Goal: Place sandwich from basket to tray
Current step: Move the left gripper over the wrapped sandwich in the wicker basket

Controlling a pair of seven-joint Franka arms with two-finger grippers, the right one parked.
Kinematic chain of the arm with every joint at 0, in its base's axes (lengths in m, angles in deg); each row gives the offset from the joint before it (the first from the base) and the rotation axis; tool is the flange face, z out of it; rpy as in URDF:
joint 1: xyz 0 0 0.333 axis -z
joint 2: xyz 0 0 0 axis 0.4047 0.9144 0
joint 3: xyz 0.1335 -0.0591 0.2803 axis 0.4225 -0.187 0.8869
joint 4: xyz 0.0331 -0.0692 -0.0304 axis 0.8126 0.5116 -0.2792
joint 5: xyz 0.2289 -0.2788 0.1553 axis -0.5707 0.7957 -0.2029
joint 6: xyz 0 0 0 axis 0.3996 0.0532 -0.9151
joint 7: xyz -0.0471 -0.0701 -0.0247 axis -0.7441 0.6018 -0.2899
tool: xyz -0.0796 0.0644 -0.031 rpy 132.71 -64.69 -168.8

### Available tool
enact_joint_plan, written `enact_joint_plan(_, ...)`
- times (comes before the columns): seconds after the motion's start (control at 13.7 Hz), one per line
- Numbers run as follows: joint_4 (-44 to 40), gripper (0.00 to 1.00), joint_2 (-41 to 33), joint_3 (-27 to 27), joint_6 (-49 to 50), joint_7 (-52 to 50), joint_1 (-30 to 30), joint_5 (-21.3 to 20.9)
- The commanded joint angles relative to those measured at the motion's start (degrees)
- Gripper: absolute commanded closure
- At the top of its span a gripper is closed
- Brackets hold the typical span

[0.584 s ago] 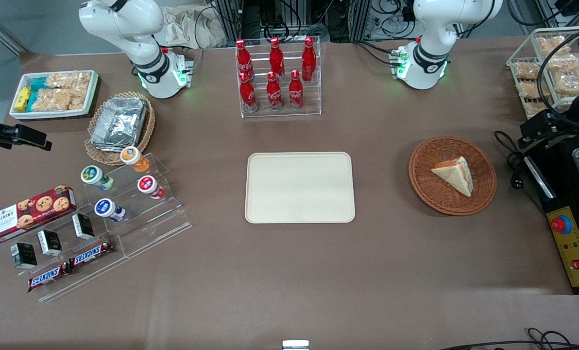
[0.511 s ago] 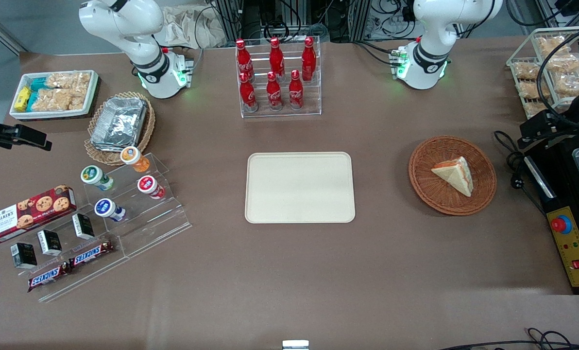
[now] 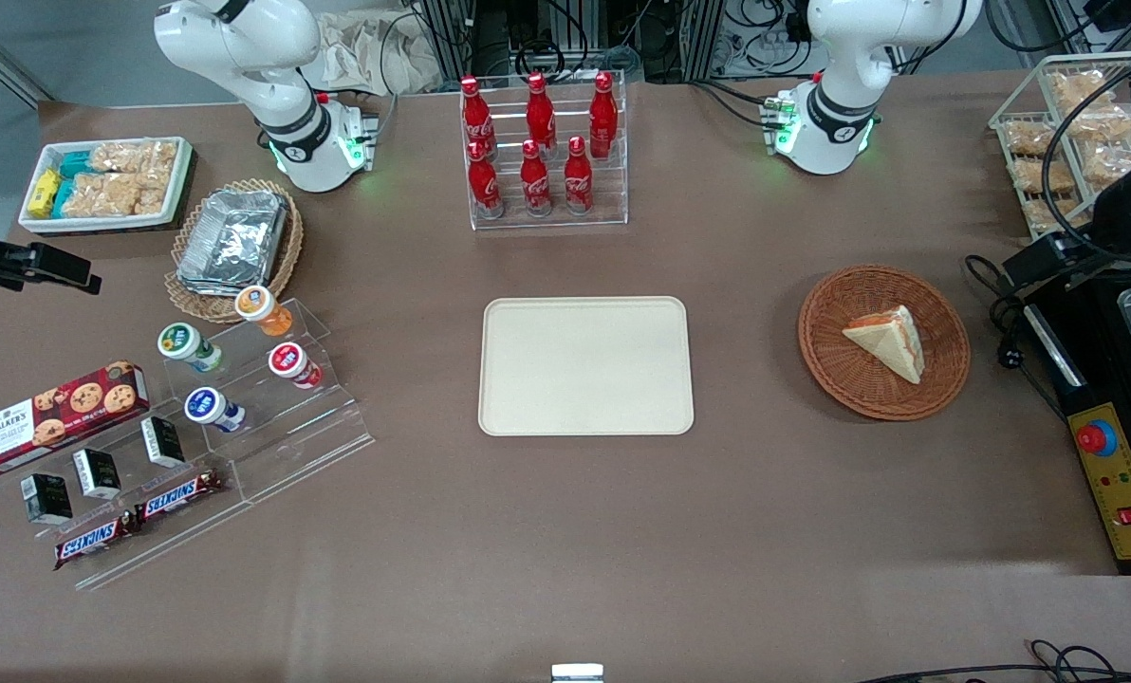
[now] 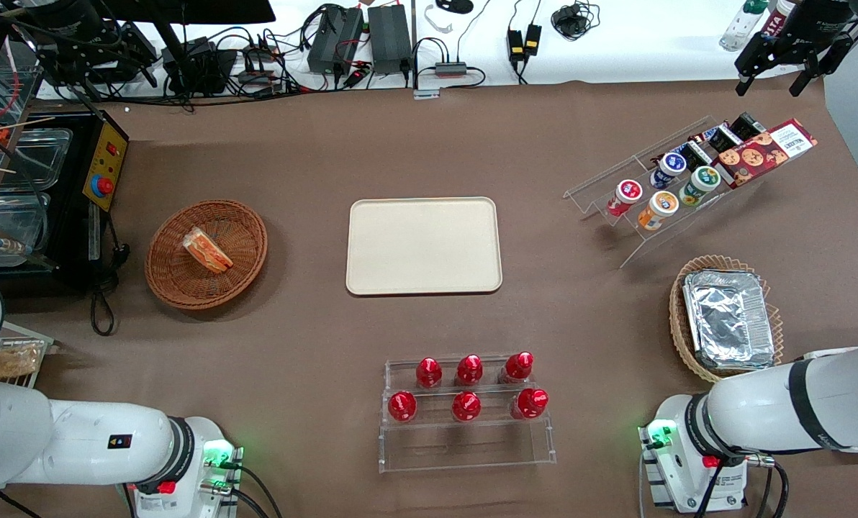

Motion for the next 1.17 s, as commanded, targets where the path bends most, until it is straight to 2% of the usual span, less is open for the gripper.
enact_joint_plan(0.0,5.34,0.0,-1.57,-0.15,-0.19,-13.12,0.4,-1.23)
enact_joint_plan(0.22,17.02,0.0,-6.48,0.03,-6.49,-14.71,0.23,-2.99)
enact_joint_plan(0.51,35.49,0.0,-12.39,0.03,-20.72,-22.52,-0.04,-3.95)
enact_joint_plan(0.73,38.58,0.0,-10.81,0.2,-24.61,-26.31,-0.3,-4.04)
enact_joint_plan(1.09,47.11,0.0,-7.74,0.47,-37.96,-27.81,-2.5,-3.95)
